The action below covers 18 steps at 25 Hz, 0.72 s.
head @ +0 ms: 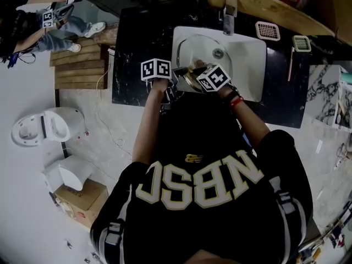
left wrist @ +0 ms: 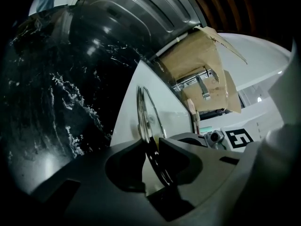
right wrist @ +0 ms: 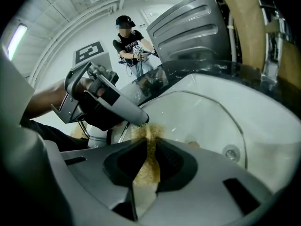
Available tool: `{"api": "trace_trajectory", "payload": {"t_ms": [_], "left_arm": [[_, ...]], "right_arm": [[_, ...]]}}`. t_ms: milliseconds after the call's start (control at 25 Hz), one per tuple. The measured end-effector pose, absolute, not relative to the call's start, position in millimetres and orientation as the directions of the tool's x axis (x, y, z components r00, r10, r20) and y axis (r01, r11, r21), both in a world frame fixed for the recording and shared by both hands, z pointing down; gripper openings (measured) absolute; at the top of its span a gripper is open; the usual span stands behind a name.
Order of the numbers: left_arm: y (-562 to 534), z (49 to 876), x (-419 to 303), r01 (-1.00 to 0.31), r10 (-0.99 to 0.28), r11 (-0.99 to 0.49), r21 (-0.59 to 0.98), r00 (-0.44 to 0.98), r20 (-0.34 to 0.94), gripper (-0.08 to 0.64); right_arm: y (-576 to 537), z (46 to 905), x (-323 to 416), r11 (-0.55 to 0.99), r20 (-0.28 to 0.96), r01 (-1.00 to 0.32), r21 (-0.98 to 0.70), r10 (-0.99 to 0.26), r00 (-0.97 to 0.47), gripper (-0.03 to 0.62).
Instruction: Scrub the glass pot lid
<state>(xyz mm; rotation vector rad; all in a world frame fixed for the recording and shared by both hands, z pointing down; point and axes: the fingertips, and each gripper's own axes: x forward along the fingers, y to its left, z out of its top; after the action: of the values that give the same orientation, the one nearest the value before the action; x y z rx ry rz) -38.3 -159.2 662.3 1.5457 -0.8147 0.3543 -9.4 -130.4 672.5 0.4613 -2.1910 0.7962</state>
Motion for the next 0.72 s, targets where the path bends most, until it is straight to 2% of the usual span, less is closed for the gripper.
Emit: {"api": "trace_trajectory", "payload": {"t_ms": [280, 440, 720], "left_arm": [[-158.6, 662.0, -39.6, -0.663, -0.284, 0.054, 0.746, 0.706, 0.648, 0.101], [-156.0, 661.8, -37.6, -0.668, -0.268, 0.045, 0.743, 0.708, 0.653, 0.103], [-155.0, 660.7, -40.5, -0.681, -0.293, 0.054, 0.730, 0.689, 0.663, 0.101]], "right_arm": [[-147.0, 687.3, -16.9, 0.788, 0.725, -0.507, -0.350, -0.115, -0.679, 0.072], [-172.7, 691.3, -23.8, 0.784, 0.697, -0.531, -0.322, -0.183, -0.693, 0.069], [-203.1, 692.1, -36.8, 0.790, 0.676, -0.539, -0.292, -0.228, -0.701, 0.069]]}}
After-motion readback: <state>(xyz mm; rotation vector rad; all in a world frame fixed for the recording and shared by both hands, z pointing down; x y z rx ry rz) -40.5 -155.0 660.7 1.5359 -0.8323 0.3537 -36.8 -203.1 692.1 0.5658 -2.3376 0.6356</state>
